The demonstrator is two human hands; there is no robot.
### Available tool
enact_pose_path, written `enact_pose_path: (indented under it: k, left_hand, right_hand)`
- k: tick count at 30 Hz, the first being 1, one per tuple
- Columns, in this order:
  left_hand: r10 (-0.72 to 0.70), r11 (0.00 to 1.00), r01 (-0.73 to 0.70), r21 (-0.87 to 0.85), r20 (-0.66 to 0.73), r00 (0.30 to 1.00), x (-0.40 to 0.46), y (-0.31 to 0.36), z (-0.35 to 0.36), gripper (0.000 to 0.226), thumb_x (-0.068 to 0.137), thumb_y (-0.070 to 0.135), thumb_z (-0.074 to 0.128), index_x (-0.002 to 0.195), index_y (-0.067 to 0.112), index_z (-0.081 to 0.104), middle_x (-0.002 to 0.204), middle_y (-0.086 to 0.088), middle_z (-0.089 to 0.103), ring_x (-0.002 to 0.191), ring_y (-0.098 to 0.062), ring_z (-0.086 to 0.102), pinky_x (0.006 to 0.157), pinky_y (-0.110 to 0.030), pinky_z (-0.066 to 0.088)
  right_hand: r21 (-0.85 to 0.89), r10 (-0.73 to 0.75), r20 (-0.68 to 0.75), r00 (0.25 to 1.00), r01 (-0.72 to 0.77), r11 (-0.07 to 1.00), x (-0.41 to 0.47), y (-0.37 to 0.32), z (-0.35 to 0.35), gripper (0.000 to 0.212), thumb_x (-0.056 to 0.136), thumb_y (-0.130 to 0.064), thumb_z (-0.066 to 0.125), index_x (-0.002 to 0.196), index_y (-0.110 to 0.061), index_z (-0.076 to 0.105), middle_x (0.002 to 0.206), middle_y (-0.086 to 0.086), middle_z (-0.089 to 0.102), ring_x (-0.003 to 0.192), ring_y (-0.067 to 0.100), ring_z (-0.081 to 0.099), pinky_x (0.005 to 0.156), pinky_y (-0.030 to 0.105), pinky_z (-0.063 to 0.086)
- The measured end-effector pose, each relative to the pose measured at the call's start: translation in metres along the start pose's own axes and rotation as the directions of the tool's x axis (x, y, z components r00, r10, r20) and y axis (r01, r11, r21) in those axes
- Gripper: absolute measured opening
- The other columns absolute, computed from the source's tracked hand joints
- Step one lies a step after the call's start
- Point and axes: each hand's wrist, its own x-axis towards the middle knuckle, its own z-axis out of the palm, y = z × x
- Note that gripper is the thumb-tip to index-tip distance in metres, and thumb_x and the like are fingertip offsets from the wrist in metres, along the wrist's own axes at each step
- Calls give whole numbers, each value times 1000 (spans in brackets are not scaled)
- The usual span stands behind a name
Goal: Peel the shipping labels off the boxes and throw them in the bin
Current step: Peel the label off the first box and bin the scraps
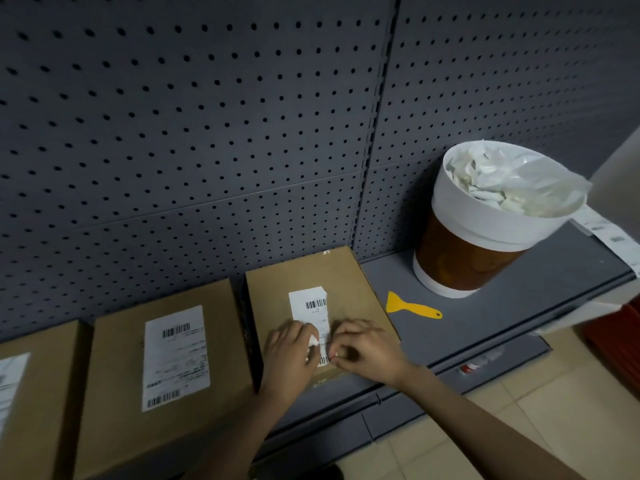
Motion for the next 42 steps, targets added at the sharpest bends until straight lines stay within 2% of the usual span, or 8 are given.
enact_pose_path:
  k: [5,14,21,26,29,32,36,42]
  left_hand:
    - [121,989,-107,-100,152,981,11,-13,-4,19,69,42,56,83,31,48,82,12,53,84,-8,50,75,-26,33]
    - [140,968,-99,-232,168,976,12,-19,-7,22,67,37,57,86,32,47,84,16,52,83,-1,48,77,-26,38]
    - [1,893,87,-441,195,981,19,-27,-19,27,69,18,62,86,31,46,96,5,50,86,-6,52,67,-29,50]
    - [-50,865,142,-481,199,979,22,-24,-24,40,72,1,64,89,31,43,104,5,48,94,0,48,70,-12,42]
    - [-58,877,155,-455,221,974,20,-26,-23,35,73,0,61,87,27,45,98,4,48,91,-2,49,74,-12,40]
    - [-27,895,138,-423,258,966,20,-25,-21,28,75,2,60,87,23,46,95,2,48,85,-5,50,74,-17,41]
    - [-11,925,107,-365,255,967,29,-18,-20,25,77,10,63,89,23,46,97,3,48,82,-4,51,68,-10,39]
    - [-91,947,111,-302,82,993,58,3,-39,30,80,25,67,103,25,49,102,10,46,83,-8,49,56,-8,32]
  right_hand:
    - [22,3,37,999,-4,1000,4,0,2,22,79,-40,48,90,-28,63,103,-8,59,100,6,46,89,23,30]
    - [117,50,40,998,-54,992,18,1,1,13,85,-27,51,88,-20,61,101,-7,57,83,12,60,79,30,47]
    - [189,180,-39,983,-170,967,53,0,-20,9,93,-23,52,94,-18,59,107,-9,49,93,11,55,81,27,43]
    - [193,223,-133,966,-196,962,56,11,-18,8,95,-17,48,92,-14,54,99,-4,46,85,12,51,77,24,40]
    - [400,453,-373,810,-300,866,61,27,-42,9,97,-17,43,91,-12,47,93,6,51,85,23,55,74,43,51]
    - [470,543,-484,686,-320,823,61,48,-97,16,98,-21,43,94,-6,47,90,1,44,78,24,59,49,26,55]
    - [423,421,-521,743,-204,883,59,41,-132,13,96,-21,46,90,-10,50,97,5,44,67,6,62,49,22,53]
    - [381,352,-413,840,-193,904,54,31,-122,8,94,-20,52,86,-20,55,90,-13,52,74,-4,59,72,30,49]
